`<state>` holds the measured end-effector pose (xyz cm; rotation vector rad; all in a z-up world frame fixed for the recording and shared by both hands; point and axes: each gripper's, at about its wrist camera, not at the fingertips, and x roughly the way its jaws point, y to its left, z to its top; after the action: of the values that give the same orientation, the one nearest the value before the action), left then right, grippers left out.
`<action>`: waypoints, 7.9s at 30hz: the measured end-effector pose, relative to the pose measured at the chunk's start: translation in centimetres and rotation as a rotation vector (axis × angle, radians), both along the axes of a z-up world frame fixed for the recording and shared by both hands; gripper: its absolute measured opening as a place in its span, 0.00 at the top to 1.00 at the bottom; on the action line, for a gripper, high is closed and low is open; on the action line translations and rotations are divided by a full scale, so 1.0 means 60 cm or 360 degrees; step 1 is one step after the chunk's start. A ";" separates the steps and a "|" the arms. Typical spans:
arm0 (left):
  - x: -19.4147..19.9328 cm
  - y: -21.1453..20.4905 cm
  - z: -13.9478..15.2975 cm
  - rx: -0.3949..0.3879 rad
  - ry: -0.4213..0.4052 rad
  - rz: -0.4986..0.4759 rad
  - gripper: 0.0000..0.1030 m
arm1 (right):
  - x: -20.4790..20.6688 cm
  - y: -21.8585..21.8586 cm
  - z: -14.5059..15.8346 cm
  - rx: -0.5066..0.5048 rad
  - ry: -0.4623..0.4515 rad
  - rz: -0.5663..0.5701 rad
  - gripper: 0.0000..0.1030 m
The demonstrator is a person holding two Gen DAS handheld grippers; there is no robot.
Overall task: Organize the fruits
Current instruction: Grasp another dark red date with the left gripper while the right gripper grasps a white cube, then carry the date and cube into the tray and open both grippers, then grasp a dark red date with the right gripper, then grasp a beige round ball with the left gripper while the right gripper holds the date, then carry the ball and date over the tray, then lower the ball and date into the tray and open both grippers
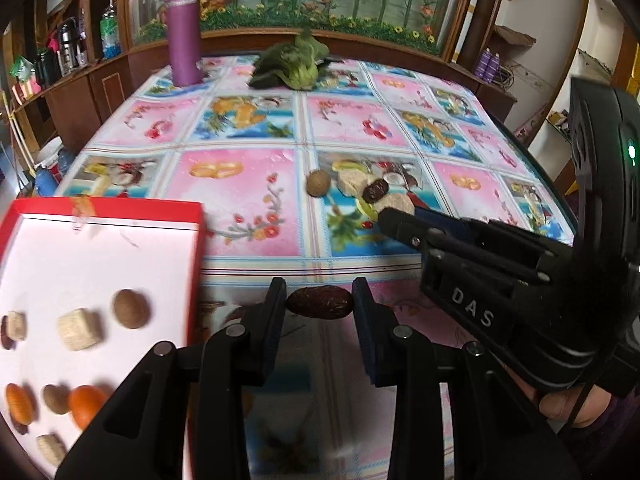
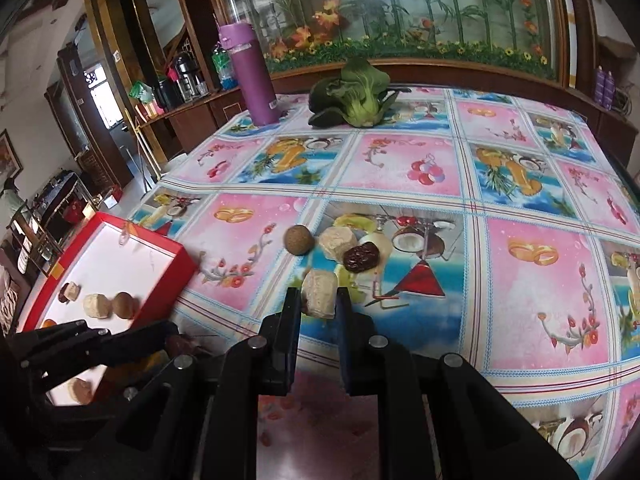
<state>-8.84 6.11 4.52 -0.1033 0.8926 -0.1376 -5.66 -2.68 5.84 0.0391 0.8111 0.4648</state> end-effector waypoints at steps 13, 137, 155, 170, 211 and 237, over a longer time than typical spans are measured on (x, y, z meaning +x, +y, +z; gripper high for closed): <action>-0.080 0.193 0.058 0.0103 -0.0165 0.0409 0.65 | -0.062 0.167 0.045 0.0084 0.0014 0.0365 0.85; 0.193 -0.062 -0.051 -0.0094 0.0142 -0.0056 0.45 | 0.151 -0.173 0.002 0.0281 0.0371 -0.0391 0.78; 0.224 -0.092 -0.053 -0.0036 0.0133 -0.0122 0.66 | 0.152 -0.165 -0.004 0.0279 0.0399 -0.0368 0.78; 0.221 -0.099 -0.048 0.0061 0.0102 -0.0077 0.72 | 0.150 -0.163 -0.005 0.0286 0.0401 -0.0363 0.78; -0.229 0.340 0.057 0.0167 -0.0230 0.0760 0.72 | -0.182 0.292 0.056 0.0095 0.0101 0.0677 0.78; -0.192 0.303 0.005 0.0258 -0.0063 0.0621 0.50 | -0.197 0.303 -0.005 0.0004 0.0224 0.0709 0.77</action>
<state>-20.39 24.32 4.82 -0.1211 0.8255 0.2951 -17.49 15.49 5.56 -0.1102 0.9603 0.8913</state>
